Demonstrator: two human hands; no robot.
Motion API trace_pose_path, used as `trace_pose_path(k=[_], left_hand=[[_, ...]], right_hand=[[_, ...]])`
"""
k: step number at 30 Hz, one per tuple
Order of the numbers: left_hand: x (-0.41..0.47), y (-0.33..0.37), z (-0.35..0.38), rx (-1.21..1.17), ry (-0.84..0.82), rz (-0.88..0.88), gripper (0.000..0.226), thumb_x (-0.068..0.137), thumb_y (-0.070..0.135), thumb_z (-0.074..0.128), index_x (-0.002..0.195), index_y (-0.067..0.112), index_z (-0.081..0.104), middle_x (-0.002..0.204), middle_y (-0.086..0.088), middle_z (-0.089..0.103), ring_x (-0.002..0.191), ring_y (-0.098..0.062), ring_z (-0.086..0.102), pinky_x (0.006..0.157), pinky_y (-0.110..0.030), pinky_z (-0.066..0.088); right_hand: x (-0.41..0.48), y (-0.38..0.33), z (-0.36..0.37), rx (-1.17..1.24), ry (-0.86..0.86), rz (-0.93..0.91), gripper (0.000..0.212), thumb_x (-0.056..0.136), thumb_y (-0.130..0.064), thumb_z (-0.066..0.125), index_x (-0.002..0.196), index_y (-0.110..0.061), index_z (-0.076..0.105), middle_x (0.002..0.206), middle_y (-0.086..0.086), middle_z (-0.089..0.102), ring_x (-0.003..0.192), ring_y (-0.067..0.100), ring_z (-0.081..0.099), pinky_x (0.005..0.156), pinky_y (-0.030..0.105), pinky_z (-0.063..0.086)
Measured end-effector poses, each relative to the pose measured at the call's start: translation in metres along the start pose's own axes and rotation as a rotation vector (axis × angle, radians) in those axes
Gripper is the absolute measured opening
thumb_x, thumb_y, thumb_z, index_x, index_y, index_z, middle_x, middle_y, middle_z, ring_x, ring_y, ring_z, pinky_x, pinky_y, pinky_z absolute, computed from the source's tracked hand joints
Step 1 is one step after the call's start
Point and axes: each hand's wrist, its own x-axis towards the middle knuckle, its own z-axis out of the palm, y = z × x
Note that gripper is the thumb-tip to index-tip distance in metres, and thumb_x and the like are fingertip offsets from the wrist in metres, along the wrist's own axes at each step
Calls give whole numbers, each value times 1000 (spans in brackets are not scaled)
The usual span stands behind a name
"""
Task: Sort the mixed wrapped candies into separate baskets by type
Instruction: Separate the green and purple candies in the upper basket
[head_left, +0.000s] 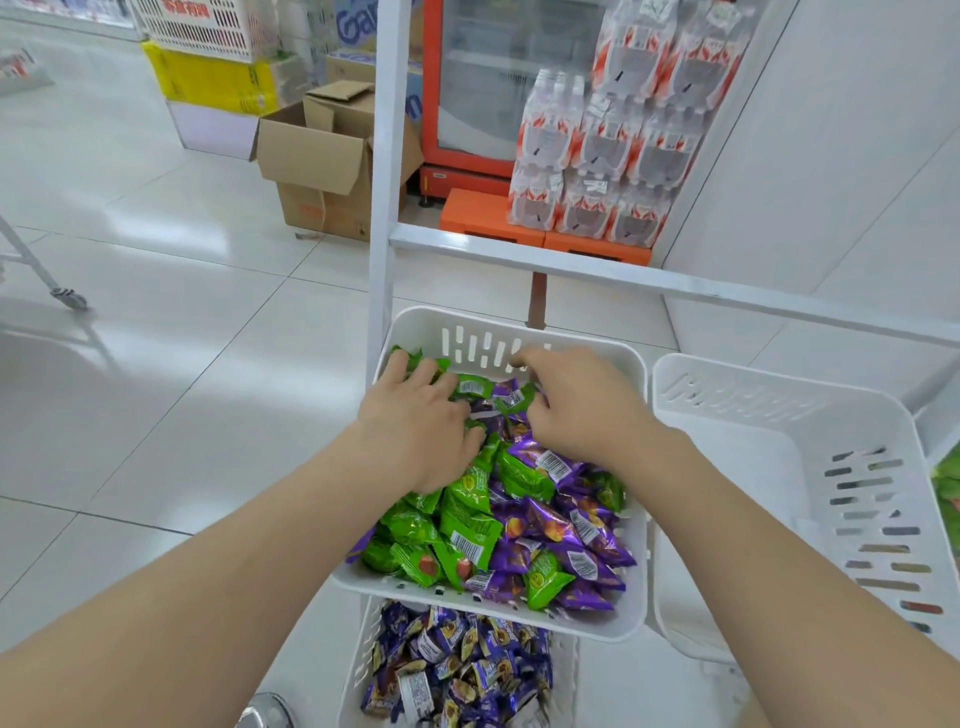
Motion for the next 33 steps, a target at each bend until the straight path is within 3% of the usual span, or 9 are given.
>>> trace_pose_path(k=[6,10,13,16,19,21,27,30,33], left_hand=[[-2,5,-3,26,25,-64,70,101,63,15,138,20,56,143,-5,41,134,-28,32,118,-52,13],[0,2,-5,-18,45,-28,68,101,62,22,130,16,64,164,-3,19,144,-29,24,117,-54,17],[4,-1,-4,-61,180,105,47,99,48,32,116,18,64,148,-4,45,133,-25,42,106,-49,32],[8,-4,0,-205,193,212,34,95,37,35,119,19,51,131,-2,55,122,-24,52,97,-41,38],[8,-5,6,-164,82,206,59,94,44,15,148,32,36,159,3,36,143,-26,36,112,-47,30],[6,-5,7,-75,61,176,57,98,46,19,154,39,29,161,3,34,141,-30,33,114,-49,25],[-5,2,-4,115,63,27,60,105,54,19,127,28,67,140,-1,52,133,-33,33,120,-54,12],[-11,0,-9,89,10,10,67,104,60,17,132,24,66,146,-3,48,142,-33,27,124,-54,1],[-13,-4,-4,51,15,37,66,104,59,17,135,24,63,150,-2,45,143,-31,29,126,-50,-1]], right_hand=[[-16,-10,-28,-227,2,39,25,67,-25,55,84,-18,71,70,-1,64,72,30,63,60,30,49],[-11,-18,-32,-350,47,25,18,87,-15,62,103,-23,66,84,2,57,79,32,59,63,34,42],[1,-18,-14,-243,-108,-97,32,81,-2,66,110,-17,66,101,3,66,100,29,63,74,39,52],[10,-11,7,-23,-148,-80,28,77,2,60,100,-14,59,92,4,61,96,31,61,69,39,49],[15,-4,19,95,-71,-31,37,82,-6,58,118,-16,59,107,11,69,104,32,63,80,46,57],[18,-3,23,107,-3,-25,35,86,-12,61,120,-19,55,108,11,69,103,31,62,79,47,57],[27,-10,29,-20,-123,-30,30,83,-13,63,112,-16,60,102,11,67,94,33,65,74,47,60],[32,-15,27,-109,-230,-47,8,86,-11,56,94,-12,58,92,12,59,91,34,63,72,43,58],[35,-22,31,-174,-203,-91,9,98,-19,58,104,-11,59,97,15,61,98,37,63,75,41,54]])
